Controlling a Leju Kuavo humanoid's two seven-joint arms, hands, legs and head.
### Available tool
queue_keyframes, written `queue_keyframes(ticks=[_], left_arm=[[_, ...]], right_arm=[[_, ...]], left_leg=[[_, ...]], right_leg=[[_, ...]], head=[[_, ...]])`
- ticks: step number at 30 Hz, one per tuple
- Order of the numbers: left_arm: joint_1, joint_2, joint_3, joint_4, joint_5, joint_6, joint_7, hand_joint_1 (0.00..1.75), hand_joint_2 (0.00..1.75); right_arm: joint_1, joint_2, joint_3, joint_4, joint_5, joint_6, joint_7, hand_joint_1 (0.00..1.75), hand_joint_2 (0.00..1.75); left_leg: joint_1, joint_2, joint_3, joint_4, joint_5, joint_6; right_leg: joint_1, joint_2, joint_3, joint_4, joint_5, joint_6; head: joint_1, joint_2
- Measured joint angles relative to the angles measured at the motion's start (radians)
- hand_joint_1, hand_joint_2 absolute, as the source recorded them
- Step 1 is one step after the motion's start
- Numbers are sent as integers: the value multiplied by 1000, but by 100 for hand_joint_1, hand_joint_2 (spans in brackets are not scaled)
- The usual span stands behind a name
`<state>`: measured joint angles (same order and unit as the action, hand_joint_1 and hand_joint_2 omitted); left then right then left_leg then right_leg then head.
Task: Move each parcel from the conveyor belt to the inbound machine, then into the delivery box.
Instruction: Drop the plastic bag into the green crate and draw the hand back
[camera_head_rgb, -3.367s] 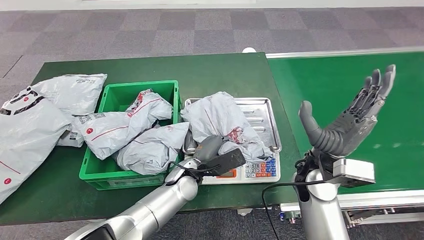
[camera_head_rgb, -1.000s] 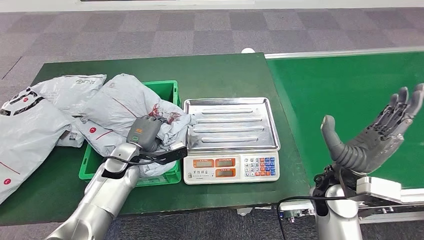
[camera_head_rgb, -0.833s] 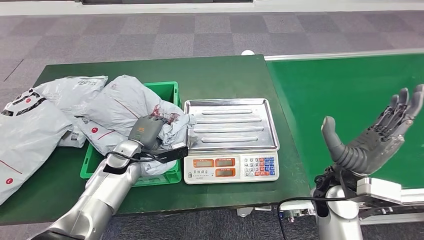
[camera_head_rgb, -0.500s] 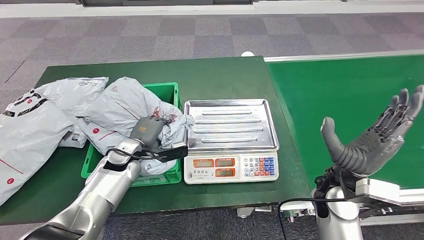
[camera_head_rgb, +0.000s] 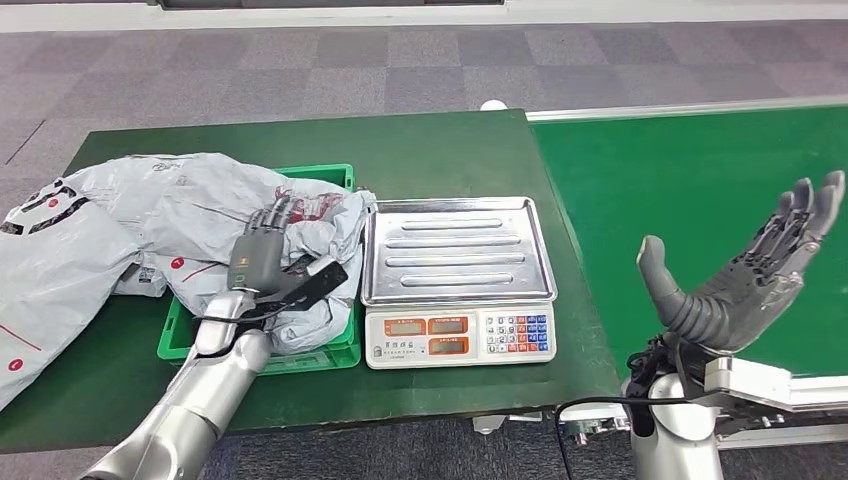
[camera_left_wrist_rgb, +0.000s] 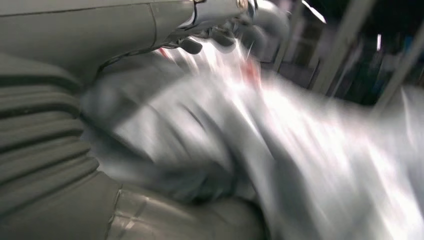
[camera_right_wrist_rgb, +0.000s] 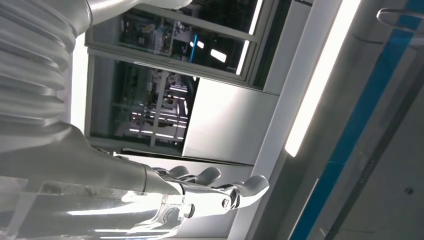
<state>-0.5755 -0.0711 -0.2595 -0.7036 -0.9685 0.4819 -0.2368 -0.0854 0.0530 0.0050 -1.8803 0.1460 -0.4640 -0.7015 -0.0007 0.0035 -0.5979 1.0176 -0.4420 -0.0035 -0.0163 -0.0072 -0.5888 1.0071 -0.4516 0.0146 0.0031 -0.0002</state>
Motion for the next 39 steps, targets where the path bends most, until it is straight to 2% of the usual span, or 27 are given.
queue_keyframes(ticks=[3,5,7,10,14,19,22,24,26,32,34,39], left_arm=[[81,2,23,-163,105,111,-94,0,0],[139,3,34,-286,103,182,-128,0,0],[192,1,56,-406,72,213,-161,0,0],[251,-12,109,-563,21,219,-230,0,0],[302,-40,186,-721,57,220,-332,0,0],[341,-77,264,-836,99,220,-397,0,0],[351,-89,287,-877,188,219,-436,0,0],[352,-87,286,-897,290,201,-451,0,87],[353,-73,267,-912,409,144,-451,0,175],[353,-12,124,-918,738,-264,-441,0,175],[353,-6,90,-912,781,-320,-443,0,175],[353,6,52,-901,794,-335,-444,0,175]], right_arm=[[4,0,0,0,-8,-6,0,0,175],[11,0,0,0,-16,-16,0,0,175],[19,-2,0,0,-28,-29,0,0,175],[32,-12,0,-1,-43,-44,0,0,175],[68,-25,0,-19,-48,-65,-1,0,175],[101,-38,0,-45,-54,-77,-1,0,175],[105,-45,0,-49,-55,-87,-1,0,175],[104,-49,0,-49,-57,-89,-1,0,175],[103,-53,0,-49,-58,-88,-1,0,175],[71,-61,0,-8,-62,-44,0,0,175],[58,-61,0,15,-64,-32,0,0,175],[41,-61,0,46,-65,-28,0,0,175]], left_leg=[[0,-1,-3,0,-1,0],[0,-1,-5,0,-2,0],[0,-1,-6,0,-3,1],[0,-1,-7,0,-3,1],[0,-1,-8,0,-4,1],[0,0,-8,0,-4,1],[0,0,-8,0,-4,1],[0,0,-7,0,-4,1],[0,0,-7,0,-4,1],[0,0,-7,0,-4,1],[0,0,-7,0,-4,1],[0,-1,-7,0,-4,1]], right_leg=[[0,0,-2,0,-1,0],[0,0,-4,0,-1,0],[0,0,-5,0,-2,0],[0,0,-7,0,-3,1],[0,0,-7,0,-4,0],[0,0,-7,0,-4,0],[0,0,-7,0,-4,0],[0,0,-7,0,-4,0],[0,-1,-7,0,-4,0],[0,-1,-7,0,-3,0],[0,0,-7,0,-3,0],[0,0,-7,0,-3,0]], head=[[0,0],[0,0],[0,0],[0,0],[0,0],[0,0],[0,0],[0,0],[0,0],[0,0],[0,0],[0,0]])
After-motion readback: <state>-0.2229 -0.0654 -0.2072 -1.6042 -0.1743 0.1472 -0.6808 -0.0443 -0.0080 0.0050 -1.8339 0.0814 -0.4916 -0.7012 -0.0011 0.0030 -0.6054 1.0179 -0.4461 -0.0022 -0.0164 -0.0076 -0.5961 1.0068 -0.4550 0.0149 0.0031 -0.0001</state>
